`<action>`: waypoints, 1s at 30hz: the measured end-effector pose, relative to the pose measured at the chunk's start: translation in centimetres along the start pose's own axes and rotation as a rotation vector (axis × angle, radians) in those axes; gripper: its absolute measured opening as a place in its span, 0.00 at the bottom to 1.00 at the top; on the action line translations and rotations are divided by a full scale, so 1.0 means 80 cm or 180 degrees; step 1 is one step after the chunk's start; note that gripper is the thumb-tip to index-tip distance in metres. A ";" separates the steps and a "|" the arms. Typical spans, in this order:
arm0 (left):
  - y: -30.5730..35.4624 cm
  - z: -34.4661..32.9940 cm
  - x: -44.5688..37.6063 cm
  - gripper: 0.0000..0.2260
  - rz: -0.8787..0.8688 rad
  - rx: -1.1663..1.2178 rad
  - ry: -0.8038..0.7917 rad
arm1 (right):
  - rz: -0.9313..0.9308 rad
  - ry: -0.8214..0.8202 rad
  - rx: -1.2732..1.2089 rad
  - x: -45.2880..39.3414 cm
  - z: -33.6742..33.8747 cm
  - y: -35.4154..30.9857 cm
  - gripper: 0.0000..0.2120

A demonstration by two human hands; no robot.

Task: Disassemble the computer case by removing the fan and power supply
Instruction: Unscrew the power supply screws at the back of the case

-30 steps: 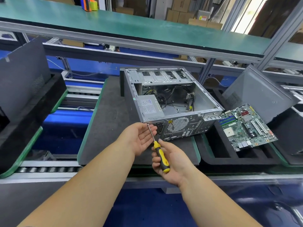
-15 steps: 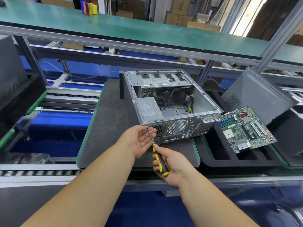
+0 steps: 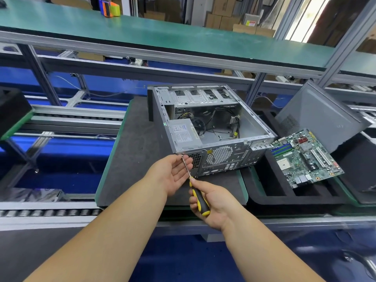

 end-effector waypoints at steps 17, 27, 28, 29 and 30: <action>-0.056 -0.047 0.002 0.10 0.0038 -0.0628 -0.0200 | 0.0793 0.0058 0.0101 0.014 0.072 -0.056 0.07; -0.068 -0.105 0.009 0.09 -0.0081 -0.1263 -0.0686 | 0.1556 0.0303 0.0625 0.011 0.114 -0.099 0.05; -0.071 -0.109 0.008 0.07 -0.0029 -0.1245 -0.0667 | 0.1612 0.0323 0.0670 0.012 0.119 -0.104 0.04; -0.075 -0.114 0.006 0.07 0.0022 -0.1226 -0.0652 | 0.1650 0.0348 0.0722 0.012 0.126 -0.110 0.03; -0.079 -0.120 0.004 0.07 0.0062 -0.1202 -0.0644 | 0.1669 0.0362 0.0772 0.013 0.134 -0.115 0.01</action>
Point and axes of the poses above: each hand's wrist, its own x-axis away from the middle knuckle, its own z-axis out of the back of the hand, y = z × x, the point moved 8 cm from there along -x, towards the middle knuckle, and after that the axes turned 3 degrees about y, right-handed, at the moved point
